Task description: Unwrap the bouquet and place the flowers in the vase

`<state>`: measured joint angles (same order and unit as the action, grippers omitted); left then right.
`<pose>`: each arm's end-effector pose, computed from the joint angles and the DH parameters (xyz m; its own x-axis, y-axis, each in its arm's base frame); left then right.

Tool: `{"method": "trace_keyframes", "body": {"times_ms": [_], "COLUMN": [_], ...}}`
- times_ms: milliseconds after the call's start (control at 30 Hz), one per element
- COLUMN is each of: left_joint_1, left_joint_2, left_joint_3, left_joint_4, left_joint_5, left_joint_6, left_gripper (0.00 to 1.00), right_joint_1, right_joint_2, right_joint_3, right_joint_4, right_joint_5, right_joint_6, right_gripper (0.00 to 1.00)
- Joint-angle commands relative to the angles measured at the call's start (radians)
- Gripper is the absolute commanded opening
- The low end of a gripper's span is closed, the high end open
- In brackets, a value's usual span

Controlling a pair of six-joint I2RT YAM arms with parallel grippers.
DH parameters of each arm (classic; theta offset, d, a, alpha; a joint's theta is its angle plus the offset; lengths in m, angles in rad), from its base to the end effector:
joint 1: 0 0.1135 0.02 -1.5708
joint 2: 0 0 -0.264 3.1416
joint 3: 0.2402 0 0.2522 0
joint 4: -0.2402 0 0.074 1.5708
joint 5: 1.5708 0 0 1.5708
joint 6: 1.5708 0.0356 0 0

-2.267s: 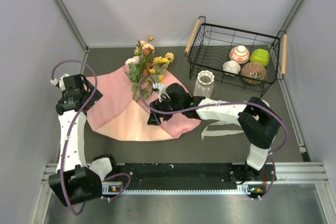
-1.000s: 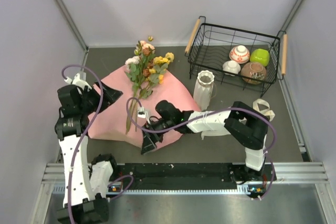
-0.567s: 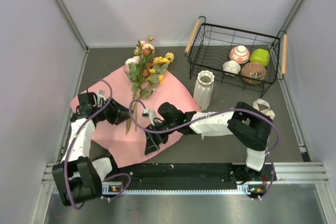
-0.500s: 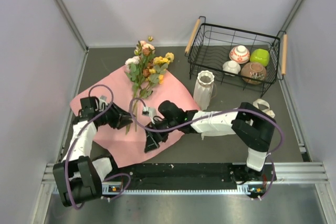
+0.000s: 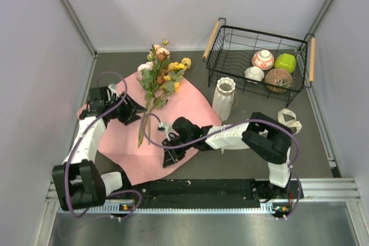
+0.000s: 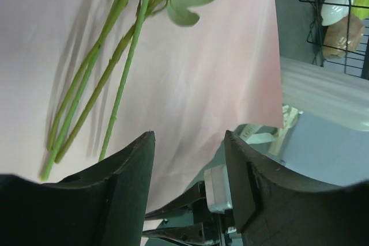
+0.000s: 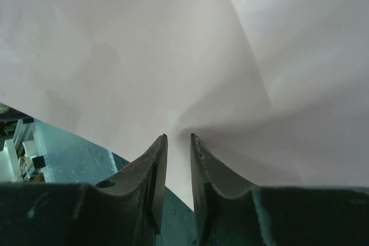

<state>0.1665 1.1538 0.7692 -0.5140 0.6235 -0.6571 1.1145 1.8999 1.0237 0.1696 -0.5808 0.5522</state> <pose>0.2270 0.0171 0.2381 -0.7478 -0.6285 -0.2140 -0.2940 0.6024 -0.7421 0.1530 0.3561 0.1462 -0.7337 -0.4995 -0.4607 -0.6454 0.3004 0.7023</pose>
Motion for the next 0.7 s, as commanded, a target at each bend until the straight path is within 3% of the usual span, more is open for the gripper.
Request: {"method": "trace_keyframes", "body": {"times_ms": [0, 267, 567, 667], "left_joint_1": [-0.077, -0.281, -0.308, -0.308], "left_joint_2": [0.113, 0.447, 0.587, 0.629], "left_joint_3": [0.133, 0.402, 0.554, 0.573], "left_joint_4": [-0.032, -0.159, -0.173, -0.172], "left_joint_5": [-0.203, -0.525, -0.642, -0.584], "left_joint_6": [0.105, 0.182, 0.211, 0.218], "left_gripper": [0.54, 0.43, 0.32, 0.29], "right_joint_1": [0.004, -0.083, -0.127, -0.134], "right_joint_2": [-0.033, -0.37, -0.639, -0.712], "right_joint_3": [0.009, 0.009, -0.092, -0.12], "right_joint_4": [0.009, -0.166, -0.283, -0.301], "right_joint_5": [0.039, 0.13, 0.185, 0.208], "right_joint_6": [-0.008, -0.08, -0.089, -0.084], "right_gripper": [0.23, 0.38, 0.4, 0.4]}}
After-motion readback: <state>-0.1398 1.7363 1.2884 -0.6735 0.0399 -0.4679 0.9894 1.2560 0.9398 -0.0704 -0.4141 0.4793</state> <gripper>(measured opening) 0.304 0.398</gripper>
